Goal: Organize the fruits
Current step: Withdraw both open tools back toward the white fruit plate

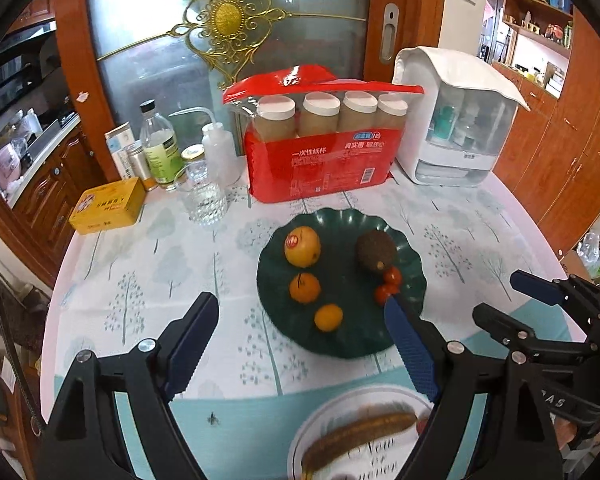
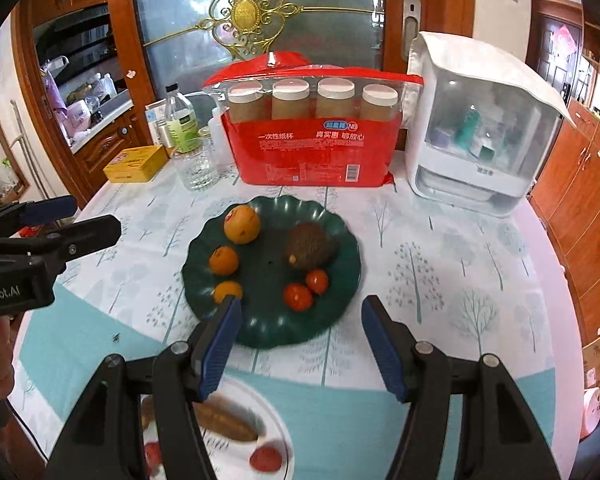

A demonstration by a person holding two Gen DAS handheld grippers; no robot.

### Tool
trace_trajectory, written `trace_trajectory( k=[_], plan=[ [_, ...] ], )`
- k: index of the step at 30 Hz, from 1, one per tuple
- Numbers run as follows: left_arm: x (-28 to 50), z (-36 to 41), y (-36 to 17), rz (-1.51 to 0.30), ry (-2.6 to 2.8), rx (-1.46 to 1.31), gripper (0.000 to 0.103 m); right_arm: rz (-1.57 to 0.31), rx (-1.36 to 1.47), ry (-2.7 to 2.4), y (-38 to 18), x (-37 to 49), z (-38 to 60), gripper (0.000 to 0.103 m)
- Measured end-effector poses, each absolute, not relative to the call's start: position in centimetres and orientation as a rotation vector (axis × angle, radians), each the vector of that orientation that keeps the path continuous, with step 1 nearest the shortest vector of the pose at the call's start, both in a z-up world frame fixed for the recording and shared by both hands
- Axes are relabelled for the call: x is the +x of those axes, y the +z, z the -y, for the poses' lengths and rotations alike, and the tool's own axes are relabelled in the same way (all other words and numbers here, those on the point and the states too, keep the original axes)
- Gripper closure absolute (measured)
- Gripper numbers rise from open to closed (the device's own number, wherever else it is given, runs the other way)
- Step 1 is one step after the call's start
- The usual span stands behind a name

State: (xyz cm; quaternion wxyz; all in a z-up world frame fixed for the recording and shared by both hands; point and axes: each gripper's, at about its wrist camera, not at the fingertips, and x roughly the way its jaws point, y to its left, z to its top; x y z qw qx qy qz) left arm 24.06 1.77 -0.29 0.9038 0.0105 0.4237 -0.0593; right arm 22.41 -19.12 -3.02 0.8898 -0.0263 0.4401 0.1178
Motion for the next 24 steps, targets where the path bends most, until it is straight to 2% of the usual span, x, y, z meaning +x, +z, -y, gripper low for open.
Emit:
trace_trajectory(
  k=[7,13,18,24],
  plan=[
    [19.0,-2.9,-0.7,-0.892,-0.109,0.034,0.019,-0.916,-0.052,0.288,-2.6,18.0,19.2,0.04],
    [15.3,-4.1,-3.9,-0.958,-0.103,0.072,0.019,-0.924,-0.051,0.351,-3.2,14.2,17.8,0.04],
    [13.0,-4.9,-8.0,-1.04,-0.11,0.082,0.019,-0.958,-0.058,0.415,-5.6,10.9,15.6,0.04],
    [10.4,-6.4,-12.6,-1.123,-0.124,0.056,0.025,-1.051,-0.09,0.499,-10.3,7.7,12.6,0.04]
  ],
)
